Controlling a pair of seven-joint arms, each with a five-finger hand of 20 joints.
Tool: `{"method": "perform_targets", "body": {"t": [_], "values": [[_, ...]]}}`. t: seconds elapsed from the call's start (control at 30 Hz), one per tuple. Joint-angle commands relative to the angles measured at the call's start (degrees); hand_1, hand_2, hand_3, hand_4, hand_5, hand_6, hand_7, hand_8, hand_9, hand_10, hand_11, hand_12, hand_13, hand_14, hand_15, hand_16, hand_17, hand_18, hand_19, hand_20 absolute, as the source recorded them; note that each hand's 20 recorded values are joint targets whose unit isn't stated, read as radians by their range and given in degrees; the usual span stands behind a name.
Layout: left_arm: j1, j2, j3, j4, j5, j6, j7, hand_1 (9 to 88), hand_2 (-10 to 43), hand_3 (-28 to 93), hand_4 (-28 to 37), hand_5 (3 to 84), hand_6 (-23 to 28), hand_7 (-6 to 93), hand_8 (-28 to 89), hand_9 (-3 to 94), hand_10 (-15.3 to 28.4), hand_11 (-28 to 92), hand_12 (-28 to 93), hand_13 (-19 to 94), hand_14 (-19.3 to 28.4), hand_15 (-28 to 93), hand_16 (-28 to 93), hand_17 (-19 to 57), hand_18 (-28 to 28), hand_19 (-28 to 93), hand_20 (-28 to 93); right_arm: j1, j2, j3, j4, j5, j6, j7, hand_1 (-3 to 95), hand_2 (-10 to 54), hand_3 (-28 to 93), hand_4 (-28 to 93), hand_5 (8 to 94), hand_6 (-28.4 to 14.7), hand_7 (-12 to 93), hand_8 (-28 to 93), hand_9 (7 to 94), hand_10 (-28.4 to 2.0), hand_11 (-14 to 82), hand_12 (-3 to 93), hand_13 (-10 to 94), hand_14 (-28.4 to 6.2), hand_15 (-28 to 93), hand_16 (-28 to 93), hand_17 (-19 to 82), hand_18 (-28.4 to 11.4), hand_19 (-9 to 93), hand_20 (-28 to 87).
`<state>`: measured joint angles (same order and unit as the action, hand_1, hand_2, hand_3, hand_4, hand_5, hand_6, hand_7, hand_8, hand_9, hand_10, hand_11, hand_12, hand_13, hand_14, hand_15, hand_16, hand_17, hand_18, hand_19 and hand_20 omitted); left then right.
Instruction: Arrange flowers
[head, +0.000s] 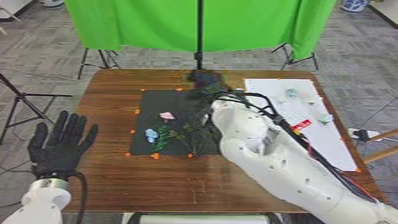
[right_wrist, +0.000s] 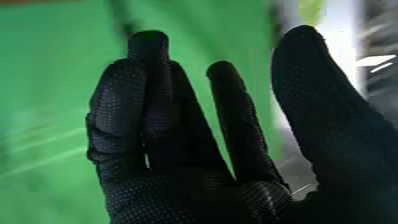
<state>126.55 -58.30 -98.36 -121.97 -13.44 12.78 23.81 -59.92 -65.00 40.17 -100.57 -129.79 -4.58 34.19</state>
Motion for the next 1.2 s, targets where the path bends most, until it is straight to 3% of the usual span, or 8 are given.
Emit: {"method": "perform_targets", "body": {"t": [0.03,0.23,0.53,0.67,0.8,0.9,1.07,1.2], "values": [[2.53,-1.02,-0.88,-0.6,0.52,-0.03,0.14,28.8,13.1,74,-28.3,43.8,6.8,21.4,-12,40.6,15.3,28,12,33,15.5,44,-6,-4.9,15.3,39,19,-11.2,17.44,15.58,-3.36,0.04,-1.13,9.19,41.7,-9.5,75,-25,47.7,-10.3,11,-8,49.1,-23.5,15.4,17.0,51,-18.7,47,15,36,-23.6,84,22],[3.17,-1.17,-1.2,-0.68,0.59,0.0,0.2,28.8,13.1,74,-28.3,43.7,6.8,21.4,-12,40.5,15.3,28,12,33,15.5,44,-6,-4.8,15.2,39,19,-20.09,22.22,27.22,-3.72,2.48,-4.33,14.03,43.2,-9.5,76,-26,46.1,-10.9,11,-8,45.2,-24.7,14.8,17.0,43,-20.5,44,13,31,-23.6,78,17],[3.04,-1.48,-1.01,-0.44,0.58,0.46,-0.62,28.8,13.0,74,-28.3,43.6,6.9,21.4,-12,40.6,15.3,28,13,33,15.5,44,-6,-4.8,15.2,39,19,-20.92,21.81,28.02,0.41,3.56,-7.91,16.28,46.6,-9.5,79,-28,43.8,-10.0,12,-9,40.5,-23.0,12.7,15.8,37,-20.5,42,10,26,-23.8,75,15],[3.18,-1.54,-1.06,-0.35,0.8,0.52,-1.1,28.8,13.0,74,-28.3,43.7,6.8,21.4,-12,40.6,15.4,28,12,33,15.5,44,-6,-4.8,15.2,39,19,-22.48,21.7,30.16,-0.02,8.73,-14.13,19.31,44.0,-9.5,77,-28,43.8,-10.5,11,-9,38.1,-25.2,11.2,15.7,33,-22.1,41,10,24,-25.2,74,15],[3.61,-1.76,-0.98,-0.64,0.34,1.23,-1.11,28.8,13.0,74,-28.3,43.6,6.8,21.4,-12,40.5,15.4,28,13,33,15.5,44,-6,-4.8,15.2,39,19,-25.49,21.96,32.14,-0.1,10.39,-13.36,17.5,44.2,-9.5,76,-28,43.5,-10.9,10,-9,36.4,-25.6,10.3,15.6,31,-22.7,40,10,23,-25.6,72,14],[3.74,-1.77,-0.88,-0.68,0.16,1.32,-1.08,28.8,13.0,74,-28.3,43.6,6.9,21.4,-12,40.5,15.4,28,13,33,15.5,44,-6,-4.8,15.2,39,19,-26.78,21.62,33.24,0.92,11.44,-11.38,13.38,46.3,-9.5,74,-28,44.1,-9.9,12,-9,38.5,-24.0,11.5,15.8,36,-20.6,41,10,27,-24.6,72,13],[3.8,-2.0,-0.77,-0.76,-0.21,1.33,-1.13,28.8,13.0,74,-28.3,43.7,6.9,21.4,-12,40.8,15.5,29,13,33,15.5,44,-6,-4.8,15.2,39,19,-25.8,21.13,29.82,2.83,8.18,-7.18,14.18,55.5,-9.5,64,-28,54.4,-5.3,18,-11,56.3,-18.2,19.9,17.6,56,-13.6,45,14,42,-17.2,76,13],[3.9,-2.04,-0.94,-0.76,-0.21,1.17,-1.29,28.8,13.0,74,-28.3,43.7,6.9,21.5,-12,40.9,15.4,29,13,33,15.5,44,-6,-4.8,15.2,39,19,-25.97,20.78,29.17,3.19,7.15,-6.71,14.62,63.8,-9.5,58,-28,60.2,-3.4,24,-4,63.0,-15.0,22.5,30.4,62,-7.1,45,35,48,-13.5,82,12]]}}
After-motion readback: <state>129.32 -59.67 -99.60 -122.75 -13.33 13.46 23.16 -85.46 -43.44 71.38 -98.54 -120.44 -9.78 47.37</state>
